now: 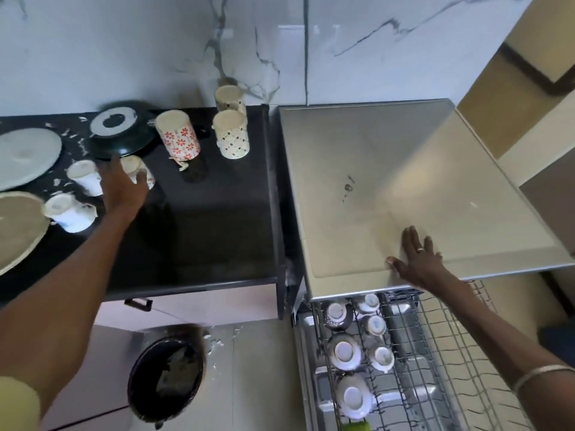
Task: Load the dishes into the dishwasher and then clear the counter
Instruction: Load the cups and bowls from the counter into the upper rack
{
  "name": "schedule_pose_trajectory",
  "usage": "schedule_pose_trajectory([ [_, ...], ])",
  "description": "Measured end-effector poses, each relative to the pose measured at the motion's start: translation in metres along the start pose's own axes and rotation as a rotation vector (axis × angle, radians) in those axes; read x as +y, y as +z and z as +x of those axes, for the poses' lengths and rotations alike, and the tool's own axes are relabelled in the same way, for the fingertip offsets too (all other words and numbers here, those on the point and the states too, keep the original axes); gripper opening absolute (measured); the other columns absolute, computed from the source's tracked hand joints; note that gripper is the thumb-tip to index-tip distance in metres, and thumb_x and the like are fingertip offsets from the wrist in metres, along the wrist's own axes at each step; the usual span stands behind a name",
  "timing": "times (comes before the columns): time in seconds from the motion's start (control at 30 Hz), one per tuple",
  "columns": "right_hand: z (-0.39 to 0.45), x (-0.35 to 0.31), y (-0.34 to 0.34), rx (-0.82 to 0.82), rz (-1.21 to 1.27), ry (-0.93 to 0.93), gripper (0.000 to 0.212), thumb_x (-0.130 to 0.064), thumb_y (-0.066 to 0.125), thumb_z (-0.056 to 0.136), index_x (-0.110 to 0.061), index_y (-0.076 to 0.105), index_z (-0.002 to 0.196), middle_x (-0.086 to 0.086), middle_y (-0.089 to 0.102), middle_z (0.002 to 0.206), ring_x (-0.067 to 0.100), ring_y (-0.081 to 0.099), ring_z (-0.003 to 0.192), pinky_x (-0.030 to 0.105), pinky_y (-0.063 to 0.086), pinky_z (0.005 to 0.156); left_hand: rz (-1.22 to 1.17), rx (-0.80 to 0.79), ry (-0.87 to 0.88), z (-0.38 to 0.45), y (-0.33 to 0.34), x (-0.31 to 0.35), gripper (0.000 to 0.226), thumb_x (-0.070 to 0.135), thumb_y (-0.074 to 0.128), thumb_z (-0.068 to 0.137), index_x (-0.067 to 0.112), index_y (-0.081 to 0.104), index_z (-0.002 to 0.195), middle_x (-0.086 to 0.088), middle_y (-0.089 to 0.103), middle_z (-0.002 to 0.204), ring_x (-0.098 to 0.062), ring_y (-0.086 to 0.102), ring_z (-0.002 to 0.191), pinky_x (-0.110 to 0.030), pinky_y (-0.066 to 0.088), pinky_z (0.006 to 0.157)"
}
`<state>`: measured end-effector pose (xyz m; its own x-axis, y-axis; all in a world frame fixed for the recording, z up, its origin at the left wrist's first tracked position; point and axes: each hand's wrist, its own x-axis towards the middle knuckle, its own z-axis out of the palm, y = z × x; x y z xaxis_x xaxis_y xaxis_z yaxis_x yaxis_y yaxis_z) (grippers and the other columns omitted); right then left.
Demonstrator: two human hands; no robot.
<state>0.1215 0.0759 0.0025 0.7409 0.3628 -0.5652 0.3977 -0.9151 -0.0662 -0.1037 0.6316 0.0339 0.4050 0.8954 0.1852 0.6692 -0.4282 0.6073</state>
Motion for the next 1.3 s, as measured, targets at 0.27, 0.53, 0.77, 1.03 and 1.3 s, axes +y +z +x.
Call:
schedule_pose_trajectory([
  [0.27,0.004,0.005,0.008,0.046,0.103,-0.018,0.082,-0.053,0.036,0.1,-0.02,-0.017,0.155,-0.004,-0.024,0.161,0.034,-0.016,0.149,0.055,0.0,0.118,-0.117,0.109,-0.095,0.0,0.015,0.008,0.045,0.017,0.076,0.08,0.019,0.042,0.109,-0.02,0.055,0.129,-0.035,0.05,0.121,-0.039,0.034,0.101],
  [0.53,0.002,0.007,0.009,0.083,0.131,-0.042,0.083,-0.055,0.035,0.1,-0.02,-0.017,0.155,-0.003,-0.023,0.161,0.034,-0.017,0.149,0.055,-0.001,0.118,-0.042,0.141,-0.135,-0.024,0.016,0.005,0.079,0.023,0.078,0.077,-0.006,0.038,0.139,-0.029,0.043,0.138,-0.042,0.04,0.128,-0.04,0.028,0.11],
  [0.77,0.0,0.008,0.01,0.111,0.143,-0.083,0.083,-0.056,0.032,0.1,-0.018,-0.018,0.154,-0.002,-0.024,0.161,0.035,-0.018,0.148,0.055,-0.003,0.118,-0.227,0.291,0.012,-0.107,-0.002,0.042,0.066,0.022,0.08,0.073,0.001,0.053,0.129,-0.025,0.05,0.131,-0.035,0.048,0.12,-0.021,0.03,0.104],
  [1.03,-0.004,0.02,0.015,0.196,0.119,-0.214,0.082,-0.058,0.025,0.1,-0.013,-0.016,0.154,0.005,-0.021,0.162,0.032,-0.015,0.149,0.054,-0.004,0.118,-0.419,0.159,0.102,-0.263,-0.003,0.113,0.063,0.012,0.084,0.072,0.009,0.057,0.129,-0.012,0.056,0.128,-0.017,0.055,0.115,-0.012,0.043,0.093],
  [1.3,-0.002,0.043,0.027,0.315,0.057,-0.401,0.074,-0.054,0.009,0.101,-0.007,-0.014,0.154,0.01,-0.019,0.162,0.024,-0.016,0.15,0.043,-0.009,0.121,-0.56,-0.046,0.189,-0.455,0.045,0.168,0.065,0.022,0.084,0.075,0.015,0.052,0.13,0.006,0.058,0.13,-0.008,0.053,0.124,-0.028,0.048,0.1],
])
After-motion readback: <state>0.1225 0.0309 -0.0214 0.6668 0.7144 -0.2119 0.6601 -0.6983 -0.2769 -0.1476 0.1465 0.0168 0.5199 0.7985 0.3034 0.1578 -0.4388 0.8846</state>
